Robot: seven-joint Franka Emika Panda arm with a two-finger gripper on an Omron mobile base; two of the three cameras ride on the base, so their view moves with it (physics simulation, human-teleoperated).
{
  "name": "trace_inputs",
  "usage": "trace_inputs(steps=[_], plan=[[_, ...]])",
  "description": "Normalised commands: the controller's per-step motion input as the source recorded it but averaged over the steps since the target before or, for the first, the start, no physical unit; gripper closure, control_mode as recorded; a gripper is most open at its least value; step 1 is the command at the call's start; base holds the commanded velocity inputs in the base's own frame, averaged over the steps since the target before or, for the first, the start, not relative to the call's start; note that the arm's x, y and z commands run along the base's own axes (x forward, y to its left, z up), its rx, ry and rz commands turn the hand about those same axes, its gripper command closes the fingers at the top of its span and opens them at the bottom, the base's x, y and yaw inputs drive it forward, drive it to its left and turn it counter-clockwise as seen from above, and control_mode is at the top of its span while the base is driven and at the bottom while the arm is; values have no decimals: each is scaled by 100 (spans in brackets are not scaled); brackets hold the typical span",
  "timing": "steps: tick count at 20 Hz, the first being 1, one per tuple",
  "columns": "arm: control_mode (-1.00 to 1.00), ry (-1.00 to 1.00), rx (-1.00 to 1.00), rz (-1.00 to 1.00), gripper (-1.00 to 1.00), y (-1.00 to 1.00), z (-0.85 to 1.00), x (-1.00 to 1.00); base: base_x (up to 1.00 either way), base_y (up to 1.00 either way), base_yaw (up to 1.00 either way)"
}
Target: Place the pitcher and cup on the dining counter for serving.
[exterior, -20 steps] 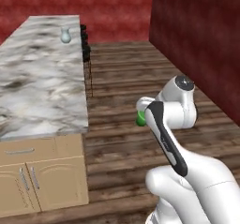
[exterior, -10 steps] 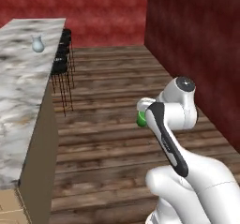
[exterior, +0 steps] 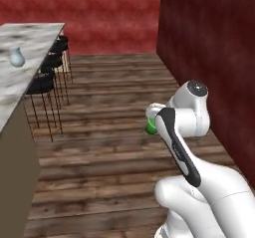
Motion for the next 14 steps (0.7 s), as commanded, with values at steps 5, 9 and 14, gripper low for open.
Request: trace_inputs(steps=[5,9,14], plan=[[100,0,0,0,100,0,0,0,100,-75,32],[100,0,0,0,100,0,0,0,100,-65,45],[100,0,0,0,100,0,0,0,100,-59,52]])
